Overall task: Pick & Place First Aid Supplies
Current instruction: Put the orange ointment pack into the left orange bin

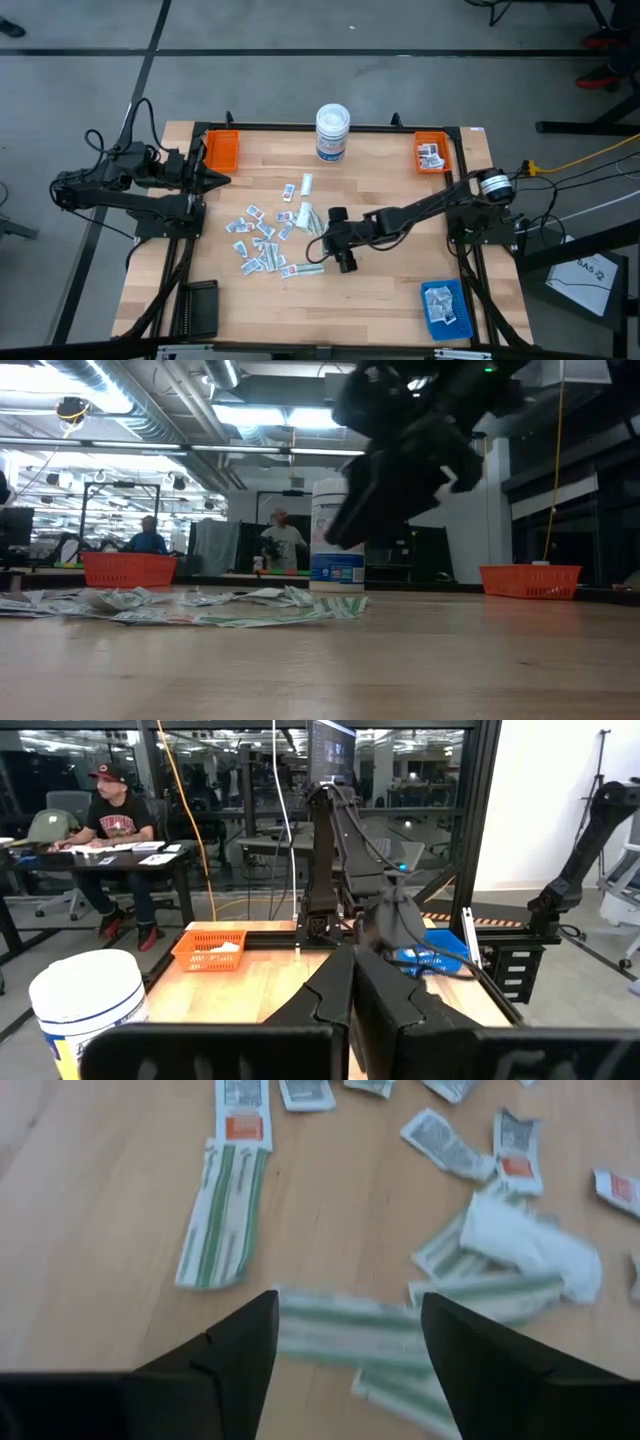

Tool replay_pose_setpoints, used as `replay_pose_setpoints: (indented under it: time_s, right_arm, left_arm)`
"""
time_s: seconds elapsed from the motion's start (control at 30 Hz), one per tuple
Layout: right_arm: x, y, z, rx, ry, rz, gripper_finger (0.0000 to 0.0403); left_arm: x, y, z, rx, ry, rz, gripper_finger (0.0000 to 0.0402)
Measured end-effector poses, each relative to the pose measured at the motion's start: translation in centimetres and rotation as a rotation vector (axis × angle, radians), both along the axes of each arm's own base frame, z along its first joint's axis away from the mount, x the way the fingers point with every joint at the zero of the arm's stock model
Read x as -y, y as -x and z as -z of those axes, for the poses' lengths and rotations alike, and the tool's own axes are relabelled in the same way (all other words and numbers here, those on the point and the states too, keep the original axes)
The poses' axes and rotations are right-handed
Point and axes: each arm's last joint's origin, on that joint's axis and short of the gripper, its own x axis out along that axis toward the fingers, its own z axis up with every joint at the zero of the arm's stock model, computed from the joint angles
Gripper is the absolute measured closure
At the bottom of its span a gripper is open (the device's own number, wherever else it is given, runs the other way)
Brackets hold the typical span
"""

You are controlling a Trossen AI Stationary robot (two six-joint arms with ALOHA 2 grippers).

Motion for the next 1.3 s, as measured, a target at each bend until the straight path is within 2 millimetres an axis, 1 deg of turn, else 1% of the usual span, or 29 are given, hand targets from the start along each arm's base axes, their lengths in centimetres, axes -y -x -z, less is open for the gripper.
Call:
replay_pose_setpoints:
  time_s: [0.2, 0.3, 0.4, 0.5, 0.63, 0.73, 0.8, 0.9, 0.93, 1.0, 1.1, 1.2, 1.3]
  right_arm:
    - [0.5, 3.5, -0.7, -0.005, -0.038, 0.032, 0.0158]
    - [1.0, 5.5, -1.6, 0.002, -0.054, 0.048, 0.0158]
    - [1.5, 7.4, -2.8, 0.043, -0.065, 0.048, 0.0158]
    - [2.0, 9.1, -3.4, 0.087, -0.07, 0.049, 0.0158]
    - [2.6, 11.0, -3.1, 0.171, -0.055, 0.07, 0.0158]
    - [2.9, 12.2, -2.0, 0.215, -0.059, 0.067, 0.0158]
    - [3.1, 12.9, -1.6, 0.282, -0.078, 0.065, 0.0158]
    - [3.4, 13.6, -2.2, 0.428, -0.118, 0.071, 0.0158]
    - [3.6, 14.0, -2.2, 0.45, -0.123, 0.078, 0.0158]
    - [4.0, 14.8, -2.0, 0.48, -0.136, 0.091, 0.0158]
    - [4.5, 16.4, -1.5, 0.506, -0.164, 0.104, 0.0158]
    - [4.9, 18.3, -0.3, 0.519, -0.165, 0.102, 0.0158]
    - [5.2, 19.7, 0.4, 0.583, -0.201, 0.112, 0.0158]
  left_arm:
    - [0.0, 0.0, 0.0, 0.001, 0.0, 0.0, 0.0397]
    - [0.0, 0.0, 0.0, 0.0, 0.0, 0.0, 0.0398]
    - [0.0, 0.0, 0.0, 0.0, 0.0, 0.0, 0.0398]
    - [0.0, 0.0, 0.0, 0.0, 0.0, 0.0, 0.0397]
    - [0.0, 0.0, 0.0, 0.0, 0.0, 0.0, 0.0398]
    - [0.0, 0.0, 0.0, 0.0, 0.0, 0.0, 0.0398]
    - [0.0, 0.0, 0.0, 0.0, 0.0, 0.0, 0.0398]
    - [0.0, 0.0, 0.0, 0.0, 0.0, 0.0, 0.0398]
    - [0.0, 0.0, 0.0, 0.0, 0.0, 0.001, 0.0398]
    - [0.0, 0.0, 0.0, 0.0, 0.0, 0.001, 0.0397]
    - [0.0, 0.0, 0.0, 0.0, 0.0, 0.001, 0.0398]
    - [0.0, 0.0, 0.0, 0.0, 0.0, 0.0, 0.0398]
    - [0.0, 0.0, 0.0, 0.0, 0.0, 0.001, 0.0397]
